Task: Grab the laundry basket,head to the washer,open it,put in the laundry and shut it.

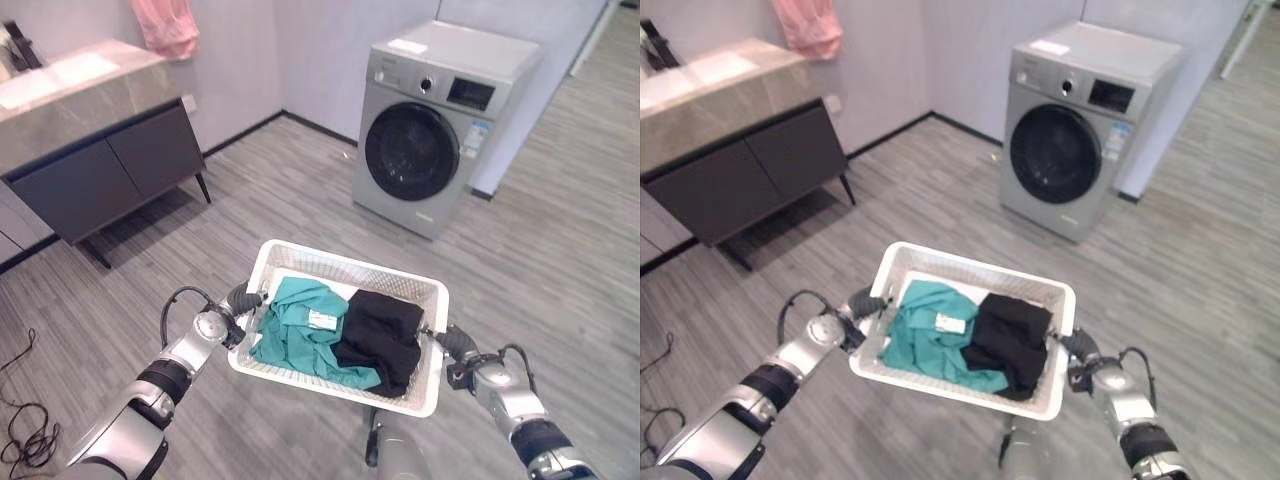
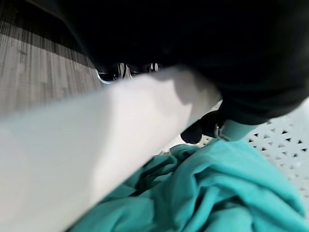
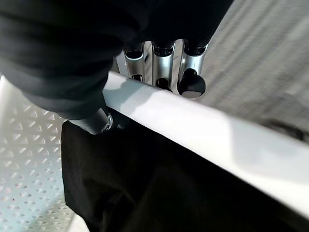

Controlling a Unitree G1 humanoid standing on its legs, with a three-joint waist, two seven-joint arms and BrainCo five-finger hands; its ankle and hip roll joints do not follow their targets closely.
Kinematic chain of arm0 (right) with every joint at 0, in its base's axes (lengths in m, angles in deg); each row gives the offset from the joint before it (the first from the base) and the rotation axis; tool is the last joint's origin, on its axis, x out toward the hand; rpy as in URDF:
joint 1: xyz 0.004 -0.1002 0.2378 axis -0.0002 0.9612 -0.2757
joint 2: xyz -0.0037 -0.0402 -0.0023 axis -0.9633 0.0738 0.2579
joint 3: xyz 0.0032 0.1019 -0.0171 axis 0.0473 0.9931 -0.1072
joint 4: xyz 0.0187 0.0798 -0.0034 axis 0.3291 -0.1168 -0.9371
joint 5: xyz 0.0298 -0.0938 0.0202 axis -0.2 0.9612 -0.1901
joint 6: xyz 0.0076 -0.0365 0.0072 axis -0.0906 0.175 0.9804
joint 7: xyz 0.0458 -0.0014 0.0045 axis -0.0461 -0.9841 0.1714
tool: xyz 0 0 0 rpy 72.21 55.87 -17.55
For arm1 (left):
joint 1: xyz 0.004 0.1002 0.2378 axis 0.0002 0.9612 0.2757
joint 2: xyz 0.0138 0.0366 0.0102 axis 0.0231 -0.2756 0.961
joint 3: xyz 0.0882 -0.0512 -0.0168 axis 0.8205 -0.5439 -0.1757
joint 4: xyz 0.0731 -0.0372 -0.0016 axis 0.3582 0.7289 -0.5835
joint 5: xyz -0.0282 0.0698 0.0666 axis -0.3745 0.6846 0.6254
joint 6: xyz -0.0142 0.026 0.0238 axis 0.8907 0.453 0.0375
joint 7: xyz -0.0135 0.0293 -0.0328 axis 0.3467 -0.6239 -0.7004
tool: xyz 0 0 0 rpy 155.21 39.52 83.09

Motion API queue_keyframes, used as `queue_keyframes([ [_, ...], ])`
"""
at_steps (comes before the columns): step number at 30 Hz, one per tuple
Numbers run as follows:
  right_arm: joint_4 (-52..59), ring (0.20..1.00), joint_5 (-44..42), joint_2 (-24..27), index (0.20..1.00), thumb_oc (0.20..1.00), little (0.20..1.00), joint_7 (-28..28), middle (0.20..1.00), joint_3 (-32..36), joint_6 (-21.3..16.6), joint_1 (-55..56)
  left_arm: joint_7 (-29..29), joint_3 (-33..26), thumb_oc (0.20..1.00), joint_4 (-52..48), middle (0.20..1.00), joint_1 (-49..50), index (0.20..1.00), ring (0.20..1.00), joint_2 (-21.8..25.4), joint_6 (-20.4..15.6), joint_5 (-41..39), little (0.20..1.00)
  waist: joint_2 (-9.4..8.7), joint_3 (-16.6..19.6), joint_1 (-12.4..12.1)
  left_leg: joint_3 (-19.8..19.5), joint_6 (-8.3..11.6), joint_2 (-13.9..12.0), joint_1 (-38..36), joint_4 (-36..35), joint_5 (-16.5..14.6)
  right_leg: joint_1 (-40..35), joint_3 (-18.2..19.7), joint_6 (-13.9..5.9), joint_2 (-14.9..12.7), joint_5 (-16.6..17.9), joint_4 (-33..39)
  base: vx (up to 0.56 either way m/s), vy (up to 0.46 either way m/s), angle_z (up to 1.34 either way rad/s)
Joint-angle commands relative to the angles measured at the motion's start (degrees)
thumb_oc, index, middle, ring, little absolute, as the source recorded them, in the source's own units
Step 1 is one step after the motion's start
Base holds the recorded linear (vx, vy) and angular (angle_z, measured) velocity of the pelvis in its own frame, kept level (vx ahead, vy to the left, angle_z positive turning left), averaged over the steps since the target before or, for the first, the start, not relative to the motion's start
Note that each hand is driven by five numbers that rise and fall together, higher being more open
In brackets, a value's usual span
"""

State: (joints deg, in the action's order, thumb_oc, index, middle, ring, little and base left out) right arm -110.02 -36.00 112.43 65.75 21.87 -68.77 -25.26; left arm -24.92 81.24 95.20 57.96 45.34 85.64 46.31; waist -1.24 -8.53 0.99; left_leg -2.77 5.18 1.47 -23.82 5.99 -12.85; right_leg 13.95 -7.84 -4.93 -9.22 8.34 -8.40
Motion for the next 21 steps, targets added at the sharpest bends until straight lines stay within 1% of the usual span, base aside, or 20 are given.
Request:
queue_keyframes([
  [1, 6.4, 0.2, -4.0, 4.1, 0.2, 0.2, 0.2, 2.0, 0.2, 3.9, -7.0, -4.6, 1.5, -2.8, 0.2, -3.5, 0.2, -2.0, 0.2, 0.2, 3.8, -4.4, 0.4, 0.2, -0.34, 4.0, -0.1, 1.1, -0.46, -6.9, 16.0, 19.7, 12.1, -6.7, 0.1, -2.94, 0.5, -1.6, 2.6, 0.43, -0.281, 0.12],
  [2, 6.4, 0.2, -4.0, 4.1, 0.2, 0.2, 0.2, 2.0, 0.2, 3.9, -7.0, -4.6, 1.5, -2.9, 0.2, -3.5, 0.2, -2.0, 0.2, 0.2, 3.8, -4.4, 0.4, 0.2, -0.27, 4.1, -0.1, 1.0, -0.44, -7.0, 16.1, 19.9, 12.0, -6.6, 0.1, -2.92, 0.6, -1.6, 2.6, 0.35, -0.299, -0.01],
  [3, 6.8, 0.2, -4.3, 4.3, 0.2, 0.2, 0.2, 2.0, 0.2, 3.8, -6.9, -4.6, 1.1, -3.1, 0.2, -4.1, 0.2, -1.4, 0.2, 0.2, 3.9, -4.1, 0.2, 0.2, -0.53, 3.7, -0.6, 0.5, -0.52, -7.4, 18.8, 26.4, 14.8, -8.1, -0.5, -1.5, 1.3, -2.8, 2.6, 0.2, -0.202, -0.22],
  [4, 7.2, 0.2, -4.3, 4.9, 0.2, 0.2, 0.2, 1.9, 0.2, 3.9, -6.8, -4.8, 1.0, -3.2, 0.2, -4.3, 0.2, -1.3, 0.2, 0.2, 4.0, -3.8, 0.0, 0.2, -1.01, 3.1, -1.2, -0.8, -1.03, -7.2, 21.7, 32.8, 16.6, -9.6, 0.0, -0.09, 2.3, -3.7, 2.7, 0.4, -0.364, -0.26],
  [5, 7.1, 0.2, -4.4, 5.6, 0.2, 0.2, 0.2, 1.4, 0.2, 3.8, -7.0, -5.4, 0.8, -3.3, 0.2, -4.5, 0.2, -1.3, 0.2, 0.2, 4.1, -3.6, -0.9, 0.2, -1.6, 2.1, -2.6, -2.1, -2.19, -6.6, 26.2, 38.8, 17.7, -11.8, 1.1, 1.56, 4.2, -5.4, 2.9, 0.46, -0.377, -0.47],
  [6, 6.7, 0.2, -4.6, 6.2, 0.2, 0.2, 0.2, 0.6, 0.2, 4.1, -6.9, -5.5, 0.6, -2.9, 0.2, -4.9, 0.2, -1.5, 0.2, 0.2, 4.4, -3.3, -1.6, 0.2, -2.76, 1.1, -3.8, -2.0, -2.7, -6.6, 32.0, 39.2, 17.5, -13.7, 1.5, 2.18, 4.4, -6.4, 3.3, 0.37, -0.272, -0.28],
  [7, 6.7, 0.2, -4.6, 6.2, 0.2, 0.2, 0.2, 0.6, 0.2, 4.2, -6.9, -5.5, 0.6, -2.9, 0.2, -4.9, 0.2, -1.5, 0.2, 0.2, 4.4, -3.3, -1.6, 0.2, -2.53, 1.1, -3.9, -2.1, -2.7, -6.9, 32.1, 39.6, 17.2, -13.7, 1.5, 2.18, 4.6, -6.5, 3.3, 0.29, -0.126, -0.29],
  [8, 6.8, 0.2, -4.9, 6.2, 0.2, 0.2, 0.2, 0.4, 0.2, 4.4, -7.0, -5.4, 0.6, -2.9, 0.2, -5.1, 0.2, -1.6, 0.2, 0.2, 4.5, -3.2, -2.0, 0.2, -2.62, 1.1, -4.4, -1.4, -2.78, -7.2, 33.8, 35.7, 16.4, -14.7, 1.7, 2.16, 5.1, -7.2, 3.6, 0.22, -0.018, -0.23],
  [9, 7.2, 0.2, -4.7, 6.1, 0.2, 0.2, 0.2, 0.4, 0.2, 4.5, -7.0, -5.1, 0.5, -2.9, 0.2, -5.4, 0.2, -1.8, 0.2, 0.2, 4.6, -3.3, -2.1, 0.2, -2.57, 1.2, -4.8, -1.0, -2.77, -6.9, 35.4, 32.4, 15.9, -15.4, 2.0, 1.93, 5.4, -7.7, 4.0, 0.32, -0.014, -0.4],
  [10, 7.3, 0.2, -4.5, 6.1, 0.2, 0.2, 0.2, 0.3, 0.2, 4.6, -7.1, -4.9, 0.5, -3.0, 0.2, -5.4, 0.2, -1.9, 0.2, 0.2, 4.7, -3.4, -2.0, 0.2, -2.32, 1.2, -5.5, -0.6, -2.49, -7.1, 36.1, 28.8, 16.0, -16.2, 2.3, 1.7, 6.0, -8.4, 4.3, 0.34, 0.039, -0.53],
  [11, 7.5, 0.2, -4.2, 6.0, 0.2, 0.2, 0.2, 0.2, 0.2, 4.8, -7.4, -4.5, 0.6, -3.1, 0.2, -5.5, 0.2, -2.2, 0.2, 0.2, 4.7, -3.7, -1.9, 0.2, -1.75, 1.4, -5.8, 0.3, -1.82, -8.1, 36.0, 19.4, 16.6, -17.1, 2.4, 1.3, 6.4, -9.3, 4.6, 0.36, 0.083, -0.5],
  [12, 7.8, 0.2, -4.2, 5.8, 0.2, 0.2, 0.2, 0.0, 0.2, 5.1, -7.6, -4.3, 0.7, -3.1, 0.2, -5.4, 0.2, -2.5, 0.2, 0.2, 4.7, -3.8, -1.9, 0.2, -1.36, 1.4, -6.2, 1.1, -1.32, -8.8, 35.5, 11.5, 17.5, -18.2, 2.4, 0.98, 6.6, -10.0, 5.0, 0.38, 0.121, -0.45],
  [13, 7.4, 0.2, -3.9, 5.6, 0.2, 0.2, 0.2, -0.2, 0.2, 5.1, -8.0, -4.3, 0.8, -2.8, 0.2, -4.5, 0.2, -3.2, 0.2, 0.2, 4.6, -4.2, -1.9, 0.2, -0.89, 1.4, -7.0, 1.1, -0.74, -9.3, 35.2, 5.0, 19.3, -19.5, 2.6, 0.63, 6.8, -10.6, 5.6, 0.34, 0.121, -0.49],
  [15, 6.3, 0.2, -3.5, 5.1, 0.2, 0.2, 0.2, -0.1, 0.2, 5.0, -8.4, -4.2, 1.0, -2.5, 0.2, -3.2, 0.2, -3.8, 0.2, 0.2, 4.4, -4.4, -1.7, 0.2, -0.26, 1.6, -7.7, 0.9, -0.18, -9.4, 35.1, -2.2, 21.1, -21.7, 2.8, 0.11, 6.8, -12.1, 6.2, 0.33, 0.124, -0.5],
  [16, 5.3, 0.2, -3.5, 5.0, 0.2, 0.2, 0.2, -0.1, 0.2, 5.0, -8.6, -4.4, 1.1, -2.2, 0.2, -3.0, 0.2, -4.0, 0.2, 0.2, 4.3, -4.7, -1.6, 0.2, -0.23, 1.7, -8.0, 1.3, 0.08, -9.2, 35.4, -2.9, 21.2, -23.0, 3.0, -0.02, 6.5, -12.8, 6.3, 0.33, 0.161, -0.48],
  [18, 4.5, 0.2, -3.6, 4.4, 0.2, 0.2, 0.2, 0.4, 0.2, 4.9, -8.5, -4.7, 1.4, -2.4, 0.2, -2.5, 0.2, -3.5, 0.2, 0.2, 4.1, -5.1, -1.4, 0.2, 0.92, 3.2, -7.8, 1.9, -0.07, -9.3, 33.6, -4.5, 21.5, -23.9, 3.4, -0.67, 6.0, -14.1, 5.7, 0.3, 0.195, -0.53],
  [20, 3.8, 0.2, -4.2, 4.0, 0.2, 0.2, 0.2, 0.6, 0.2, 4.9, -8.9, -5.1, 1.3, -1.5, 0.2, -1.2, 0.2, -3.8, 0.2, 0.2, 4.1, -5.5, -1.5, 0.2, 0.8, 3.8, -8.5, 1.5, -0.59, -7.7, 32.8, -2.2, 20.5, -23.9, 4.5, -1.14, 4.7, -14.4, 3.5, 0.27, 0.202, -0.64],
  [21, 3.1, 0.2, -4.6, 3.7, 0.2, 0.2, 0.2, 0.3, 0.2, 5.0, -9.1, -5.1, 1.5, -1.5, 0.2, -0.9, 0.2, -3.8, 0.2, 0.2, 4.1, -5.6, -1.7, 0.2, 0.66, 4.2, -8.6, 1.7, -1.08, -7.1, 32.1, -2.2, 19.8, -23.7, 5.0, -1.45, 4.3, -14.6, 2.2, 0.24, 0.201, -0.47],
])
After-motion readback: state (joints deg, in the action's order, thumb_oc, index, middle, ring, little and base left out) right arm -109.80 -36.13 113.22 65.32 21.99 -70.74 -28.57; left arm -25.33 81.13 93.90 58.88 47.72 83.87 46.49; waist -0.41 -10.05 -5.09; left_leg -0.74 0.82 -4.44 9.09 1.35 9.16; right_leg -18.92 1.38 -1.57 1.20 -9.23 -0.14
